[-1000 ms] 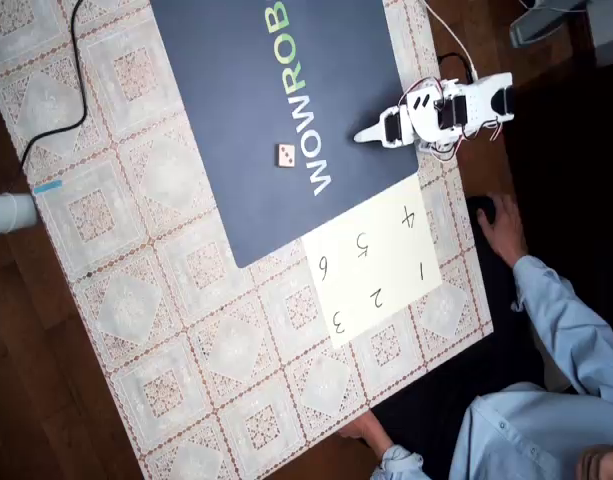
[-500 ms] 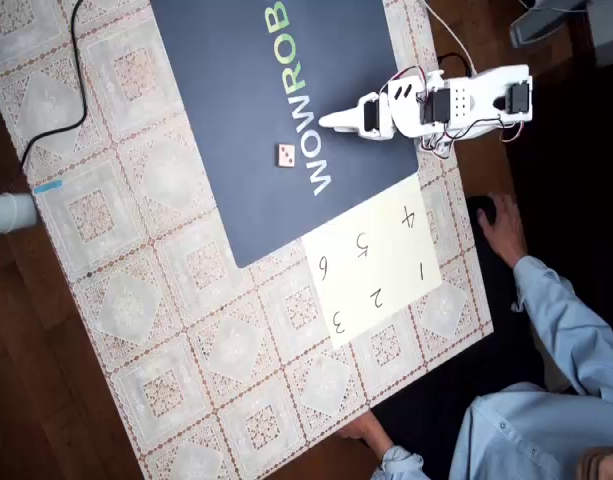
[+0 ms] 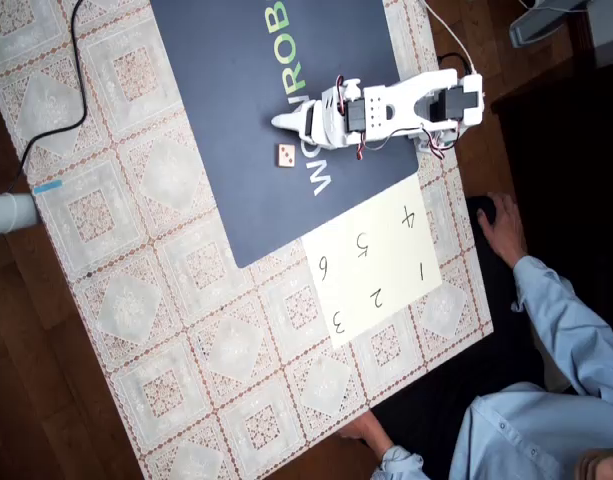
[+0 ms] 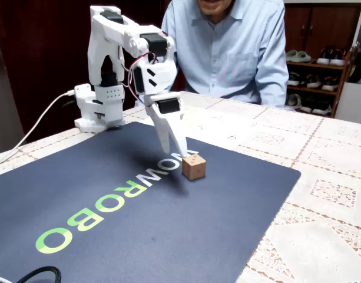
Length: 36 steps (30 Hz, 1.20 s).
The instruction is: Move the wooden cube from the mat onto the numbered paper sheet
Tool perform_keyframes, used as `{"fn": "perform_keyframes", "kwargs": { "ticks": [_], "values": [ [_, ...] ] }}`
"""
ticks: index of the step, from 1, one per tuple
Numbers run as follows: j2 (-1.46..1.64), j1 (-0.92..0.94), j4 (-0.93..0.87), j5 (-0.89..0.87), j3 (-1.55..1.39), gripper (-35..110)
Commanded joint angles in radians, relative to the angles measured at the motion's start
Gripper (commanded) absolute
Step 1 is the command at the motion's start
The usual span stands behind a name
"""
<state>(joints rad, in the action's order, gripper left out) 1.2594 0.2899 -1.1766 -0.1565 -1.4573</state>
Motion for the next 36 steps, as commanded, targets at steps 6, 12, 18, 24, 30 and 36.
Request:
{"fn": "perform_keyframes", "kwargs": {
  "ticks": [6, 12, 18, 24, 30, 36],
  "values": [
    [-0.031, -0.064, 0.009, 0.003, 0.054, 36],
    [-0.094, -0.04, 0.008, -0.002, 0.133, 36],
    [-0.175, -0.017, -0.049, 0.006, 0.259, 36],
    [-0.259, -0.011, -0.078, 0.029, 0.364, 28],
    [-0.313, -0.034, -0.126, 0.021, 0.434, 28],
    [-0.337, -0.048, -0.153, 0.025, 0.479, 25]
  ]
}}
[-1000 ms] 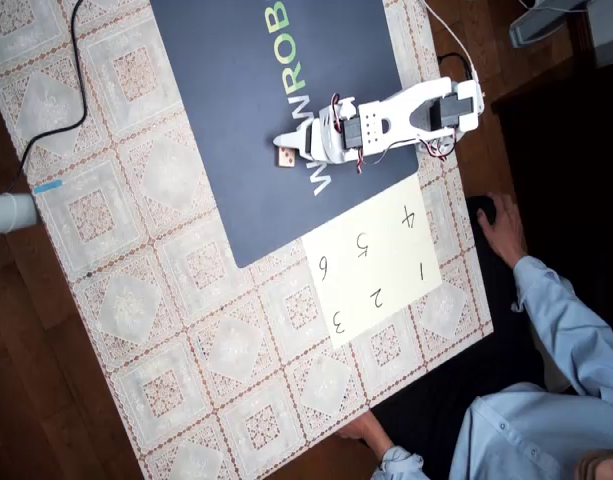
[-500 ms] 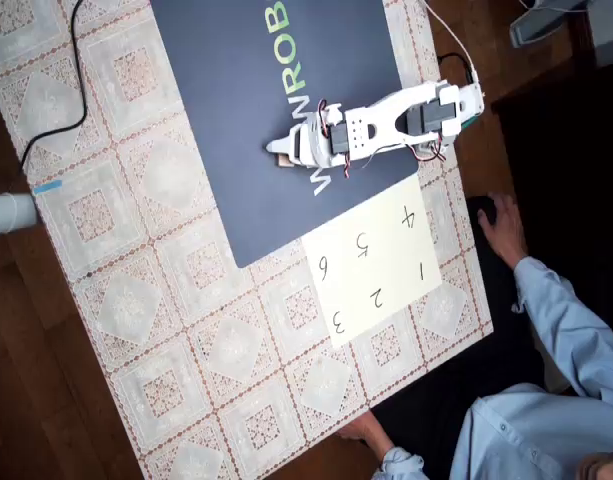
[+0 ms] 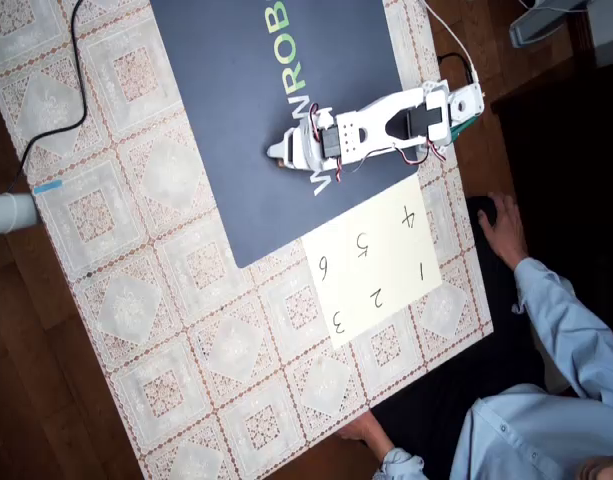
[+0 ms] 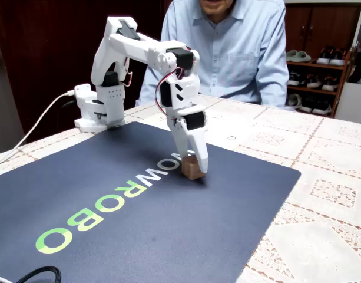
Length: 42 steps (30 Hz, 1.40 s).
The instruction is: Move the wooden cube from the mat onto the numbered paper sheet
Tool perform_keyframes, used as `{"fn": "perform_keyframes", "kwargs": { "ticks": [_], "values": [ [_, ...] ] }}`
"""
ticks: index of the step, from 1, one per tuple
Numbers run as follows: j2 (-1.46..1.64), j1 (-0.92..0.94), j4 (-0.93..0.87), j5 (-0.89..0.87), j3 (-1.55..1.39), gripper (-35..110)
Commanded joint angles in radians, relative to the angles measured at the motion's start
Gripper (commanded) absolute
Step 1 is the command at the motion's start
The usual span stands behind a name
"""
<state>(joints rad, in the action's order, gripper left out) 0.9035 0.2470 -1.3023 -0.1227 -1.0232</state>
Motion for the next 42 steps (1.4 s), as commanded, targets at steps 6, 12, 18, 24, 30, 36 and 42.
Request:
{"fn": "perform_keyframes", "kwargs": {
  "ticks": [6, 12, 18, 24, 30, 36, 42],
  "values": [
    [0.008, -0.008, -0.049, 0.012, 0.064, 0],
    [0.018, 0.0, -0.054, 0.014, 0.061, 0],
    [0.166, 0.031, -0.011, 0.017, -0.064, 0],
    [0.611, 0.084, 0.124, -0.015, -0.377, 0],
    [1.054, -0.034, 0.199, -0.025, -0.703, 0],
    [1.213, -0.41, 0.212, -0.094, -0.839, 0],
    [1.011, -0.719, 0.207, -0.114, -0.706, 0]
  ]
}}
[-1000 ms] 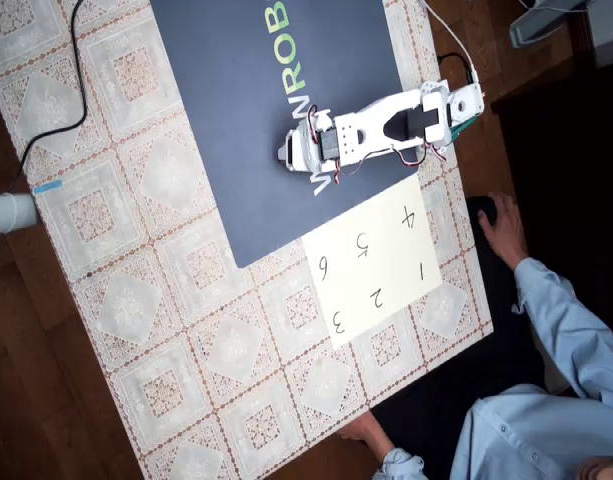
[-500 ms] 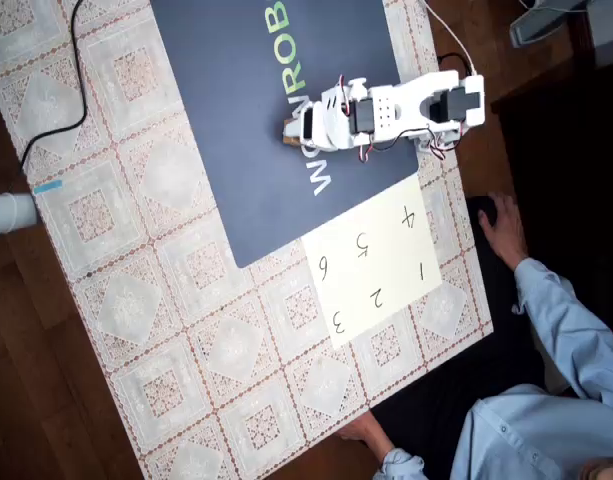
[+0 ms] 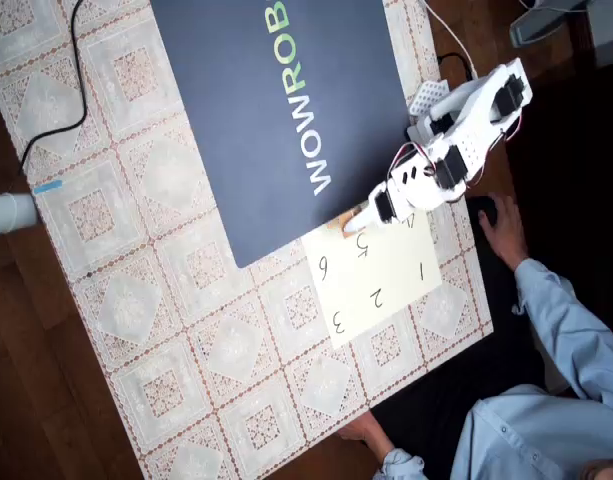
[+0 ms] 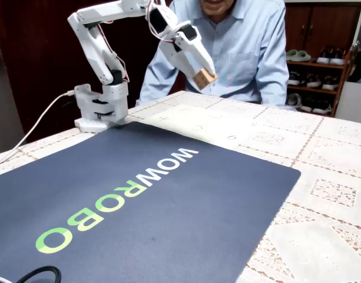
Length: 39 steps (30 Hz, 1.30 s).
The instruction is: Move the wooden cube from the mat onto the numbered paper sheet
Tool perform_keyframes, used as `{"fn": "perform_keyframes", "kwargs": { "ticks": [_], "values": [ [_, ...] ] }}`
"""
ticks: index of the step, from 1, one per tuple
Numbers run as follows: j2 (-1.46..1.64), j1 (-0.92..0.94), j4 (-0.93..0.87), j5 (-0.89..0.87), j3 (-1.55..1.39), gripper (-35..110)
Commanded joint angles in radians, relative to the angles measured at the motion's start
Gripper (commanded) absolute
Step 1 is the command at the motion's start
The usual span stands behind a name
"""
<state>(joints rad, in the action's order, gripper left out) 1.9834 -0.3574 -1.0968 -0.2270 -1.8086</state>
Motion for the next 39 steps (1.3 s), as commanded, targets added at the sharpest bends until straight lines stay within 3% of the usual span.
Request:
{"fn": "perform_keyframes", "kwargs": {
  "ticks": [1, 19, 30, 39],
  "values": [
    [-0.117, -0.138, -0.002, -0.003, 0.114, 0],
    [-0.968, -0.239, -0.091, 0.153, 0.885, 0],
    [-1.209, -0.295, -0.135, 0.155, 1.187, 0],
    [-1.262, -0.304, -0.158, 0.149, 1.25, 0]
  ]
}}
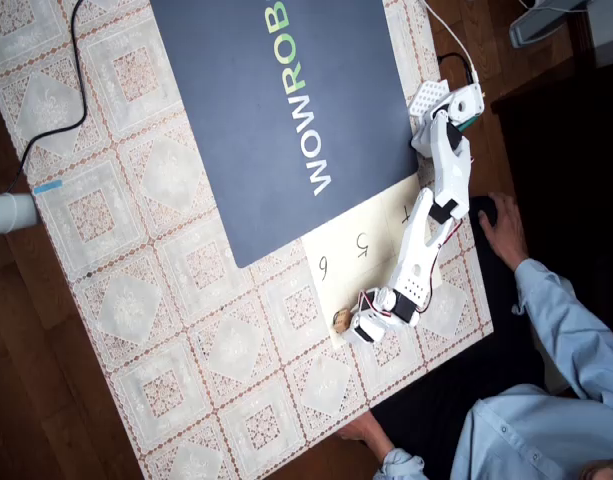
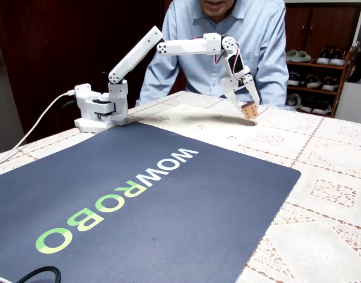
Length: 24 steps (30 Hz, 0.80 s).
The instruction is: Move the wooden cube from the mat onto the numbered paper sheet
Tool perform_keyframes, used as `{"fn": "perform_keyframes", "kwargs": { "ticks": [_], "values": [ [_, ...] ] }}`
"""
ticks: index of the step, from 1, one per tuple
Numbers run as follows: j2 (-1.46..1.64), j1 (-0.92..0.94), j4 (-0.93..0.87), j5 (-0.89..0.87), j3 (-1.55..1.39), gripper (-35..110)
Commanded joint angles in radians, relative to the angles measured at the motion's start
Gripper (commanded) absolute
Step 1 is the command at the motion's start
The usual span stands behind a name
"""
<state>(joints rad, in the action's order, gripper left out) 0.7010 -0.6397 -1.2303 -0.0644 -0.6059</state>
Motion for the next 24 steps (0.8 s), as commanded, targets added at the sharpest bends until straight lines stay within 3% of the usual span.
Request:
{"fn": "perform_keyframes", "kwargs": {
  "ticks": [1, 6, 17, 24],
  "values": [
    [0.02, -0.021, -0.028, -0.014, 0.046, 0],
    [0.034, -0.018, -0.029, -0.014, 0.025, 1],
    [0.052, -0.003, -0.029, -0.078, -0.017, 25],
    [0.071, -0.005, -0.014, -0.083, -0.046, 26]
  ]
}}
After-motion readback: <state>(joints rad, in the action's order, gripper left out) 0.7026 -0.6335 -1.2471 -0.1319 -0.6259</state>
